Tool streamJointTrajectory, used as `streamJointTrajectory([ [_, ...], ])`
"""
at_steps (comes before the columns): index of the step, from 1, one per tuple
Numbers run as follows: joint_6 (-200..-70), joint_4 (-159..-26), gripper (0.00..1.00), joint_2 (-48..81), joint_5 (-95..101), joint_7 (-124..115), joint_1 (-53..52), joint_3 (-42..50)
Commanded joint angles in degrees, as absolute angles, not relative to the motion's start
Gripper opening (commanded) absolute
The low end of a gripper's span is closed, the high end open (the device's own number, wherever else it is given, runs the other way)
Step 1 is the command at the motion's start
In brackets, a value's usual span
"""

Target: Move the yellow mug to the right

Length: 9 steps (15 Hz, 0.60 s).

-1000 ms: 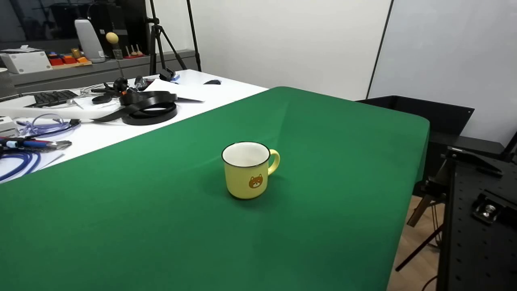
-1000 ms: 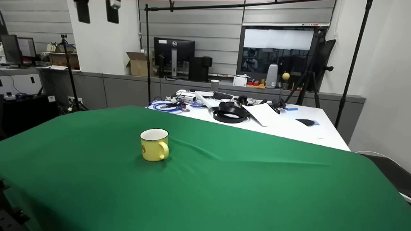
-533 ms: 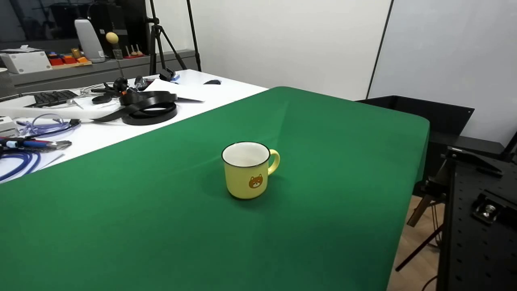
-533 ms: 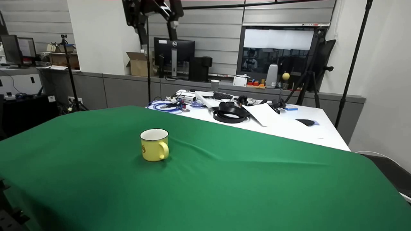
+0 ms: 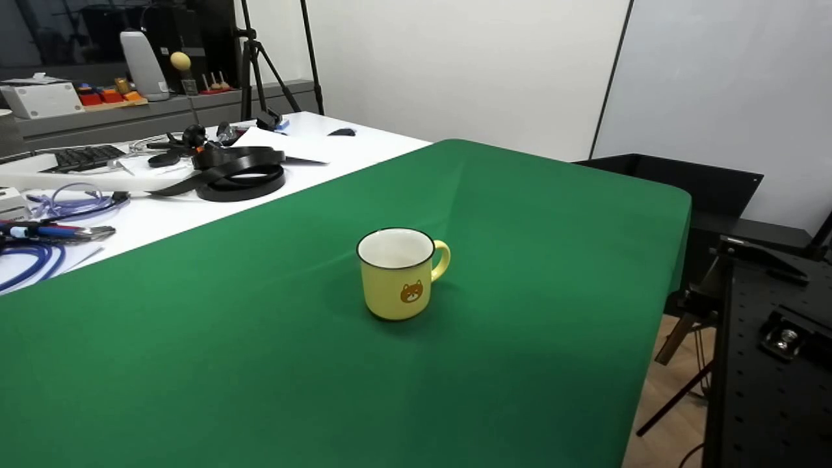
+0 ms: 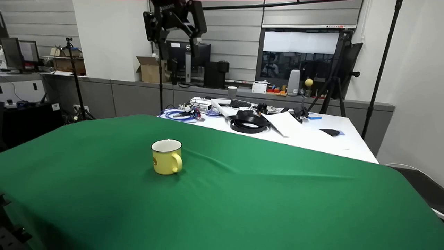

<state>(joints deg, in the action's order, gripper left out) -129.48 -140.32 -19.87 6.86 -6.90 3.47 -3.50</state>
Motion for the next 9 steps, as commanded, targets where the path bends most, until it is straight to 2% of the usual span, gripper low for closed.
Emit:
streamJointTrajectory([
  [1, -131.45, -135.59, 1.00, -11.76, 8.73, -5.49, 3.70, -2.22],
  [9, -132.01, -121.82, 1.00, 7.75, 9.75, 1.94, 2.34, -0.77],
])
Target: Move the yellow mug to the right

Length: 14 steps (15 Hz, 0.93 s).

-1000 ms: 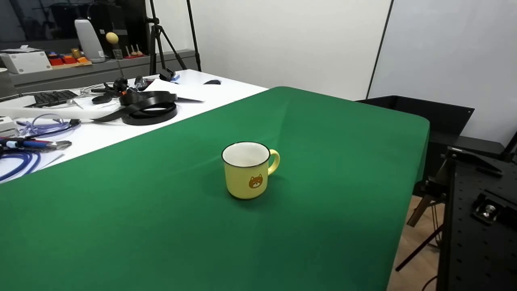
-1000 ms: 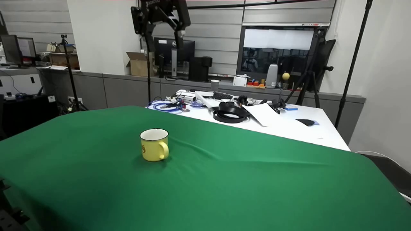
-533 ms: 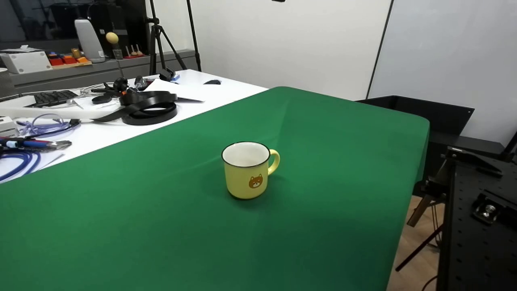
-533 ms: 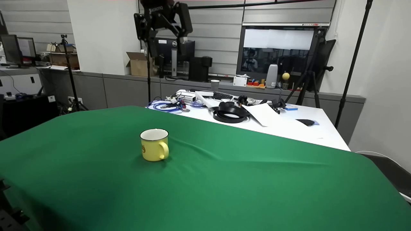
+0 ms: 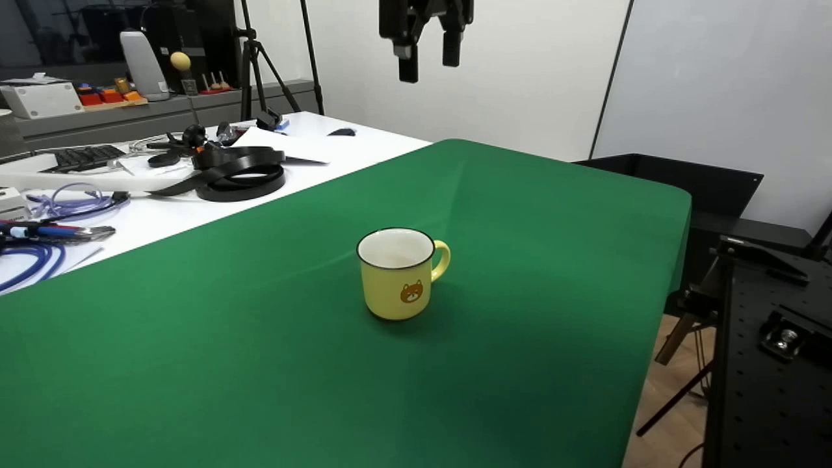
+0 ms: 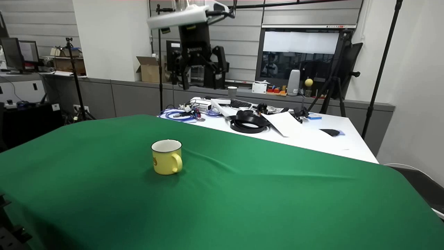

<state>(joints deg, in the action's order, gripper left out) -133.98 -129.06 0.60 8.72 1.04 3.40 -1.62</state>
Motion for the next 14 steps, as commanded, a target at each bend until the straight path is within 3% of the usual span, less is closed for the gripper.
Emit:
streamJointTrajectory([
  [1, -133.78, -127.17, 1.00, 2.94, 8.72, 1.67, 2.36, -0.64],
  [14, -134.99, -121.69, 1.00, 17.52, 15.57, 18.00, -1.93, -2.96],
])
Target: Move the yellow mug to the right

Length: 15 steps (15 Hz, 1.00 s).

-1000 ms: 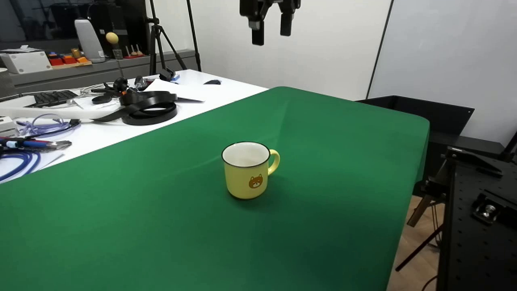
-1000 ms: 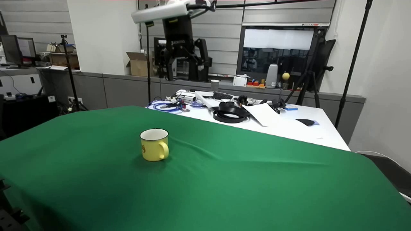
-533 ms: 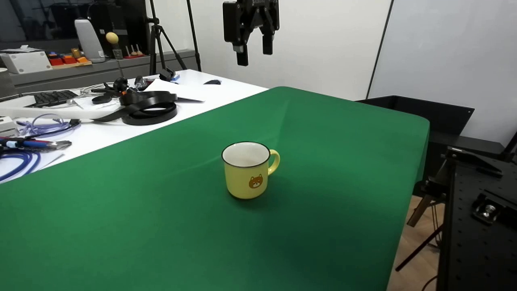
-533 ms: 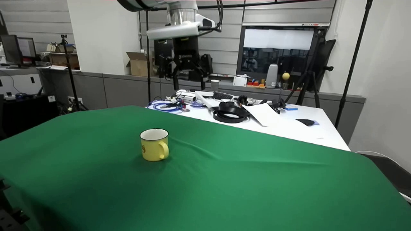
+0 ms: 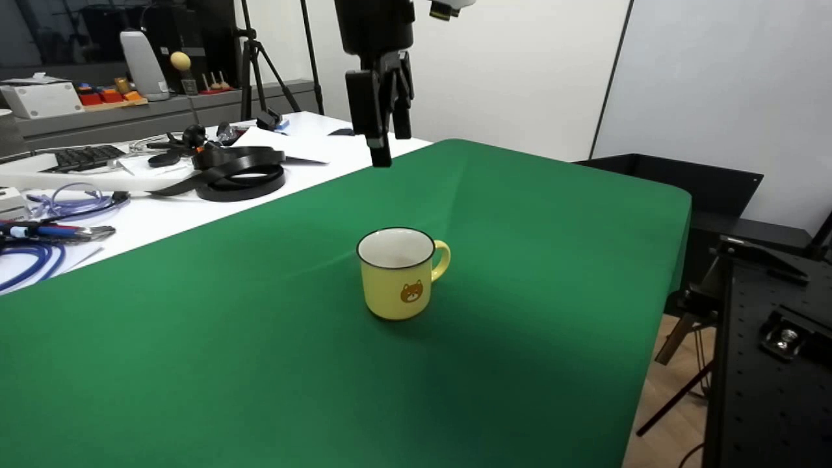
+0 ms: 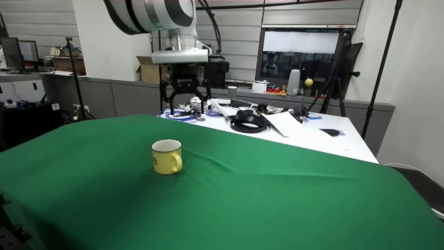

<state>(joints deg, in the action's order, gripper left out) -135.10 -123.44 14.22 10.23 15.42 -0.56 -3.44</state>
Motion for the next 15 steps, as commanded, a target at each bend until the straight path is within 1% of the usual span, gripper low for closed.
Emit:
streamJointTrajectory([
  [1, -135.24, -121.66, 1.00, 18.66, 18.84, 17.90, -2.71, -2.47],
  [3, -136.25, -121.94, 1.00, 20.03, 23.50, 17.31, -3.44, -1.90],
  [4, -135.91, -123.16, 1.00, 18.54, 20.26, 17.04, -2.64, -2.87],
  [9, -136.57, -121.96, 1.00, 20.95, 22.70, 14.37, -3.69, -2.13],
  [15, -138.99, -121.86, 1.00, 23.25, 19.86, 14.88, -3.60, -2.81],
])
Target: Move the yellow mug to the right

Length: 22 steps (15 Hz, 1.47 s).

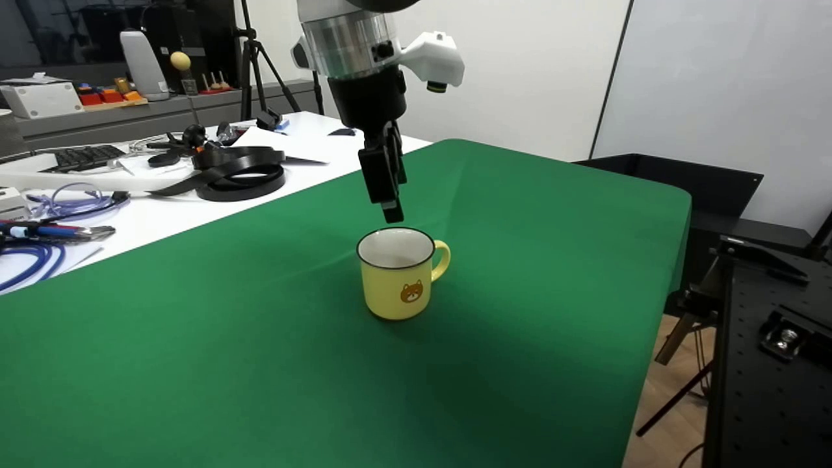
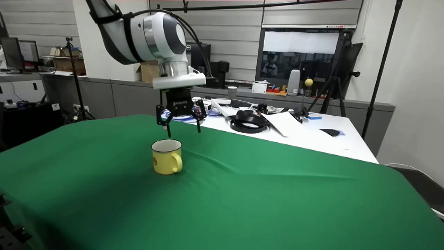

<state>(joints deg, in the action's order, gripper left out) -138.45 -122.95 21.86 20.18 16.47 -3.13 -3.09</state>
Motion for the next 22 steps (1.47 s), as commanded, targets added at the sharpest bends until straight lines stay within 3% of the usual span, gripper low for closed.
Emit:
streamJointTrajectory([
  [1, -139.19, -121.80, 1.00, 23.66, 20.21, 14.75, -3.73, -2.63],
  [5, -138.87, -120.64, 1.00, 26.19, 20.22, 15.01, -3.91, -2.58],
  [6, -138.81, -120.37, 0.75, 26.71, 20.26, 14.85, -4.02, -2.54],
  [7, -138.71, -120.12, 0.74, 27.16, 20.26, 14.87, -4.09, -2.56],
  [17, -138.88, -119.56, 0.05, 27.92, 18.43, 18.44, -3.50, -4.44],
  [19, -138.79, -119.79, 0.00, 27.54, 17.72, 19.70, -3.32, -5.02],
  [22, -138.02, -120.44, 0.03, 26.09, 15.66, 22.66, -2.46, -5.89],
])
